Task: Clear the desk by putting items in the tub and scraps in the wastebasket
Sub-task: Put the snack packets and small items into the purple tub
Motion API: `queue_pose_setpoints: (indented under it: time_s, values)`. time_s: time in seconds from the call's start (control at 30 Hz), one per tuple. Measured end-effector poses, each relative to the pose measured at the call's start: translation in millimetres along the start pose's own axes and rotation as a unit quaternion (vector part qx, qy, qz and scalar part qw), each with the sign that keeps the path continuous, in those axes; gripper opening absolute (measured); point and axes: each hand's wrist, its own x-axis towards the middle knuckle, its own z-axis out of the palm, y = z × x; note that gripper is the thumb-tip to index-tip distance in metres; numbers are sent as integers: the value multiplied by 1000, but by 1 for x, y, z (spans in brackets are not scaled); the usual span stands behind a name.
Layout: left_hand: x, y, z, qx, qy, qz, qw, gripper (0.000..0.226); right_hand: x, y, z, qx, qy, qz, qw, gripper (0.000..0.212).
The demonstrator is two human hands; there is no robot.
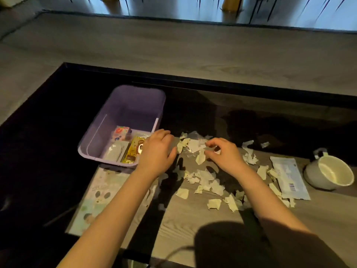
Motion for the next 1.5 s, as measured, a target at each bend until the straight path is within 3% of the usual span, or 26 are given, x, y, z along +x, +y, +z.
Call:
queue_pose_setpoints:
  time_s: [0.17,0.5,0.77,1.03,1.13,1.23,1.37,1.5]
  values:
    - [-12,52,25,10,-22,19,1000,40,-27,54,-24,-138,-23,20,990,33]
    - [-32,144,83,62,-146,-73,985,43,-72,167,-78,-284,-45,112,951,44]
    - [-41,192,112,82,-189,-90,974,48,-76,214,-82,-241,-87,209,944,68]
    - [-47,207,119,87,-179,-107,974,49,-64,217,-76,-244,-57,168,953,80]
    - [-48,210,122,83,-172,-110,975,49,-60,216,-82,-230,-83,147,958,80]
    - [-48,213,122,78,-165,-108,977,49,-57,208,-88,-224,-79,112,965,68]
    - [-48,213,119,53,-137,-114,983,51,-60,186,-93,-195,-8,74,978,52]
    - [-49,207,114,-41,-86,-142,985,50,-64,148,-91,-71,7,-7,997,43]
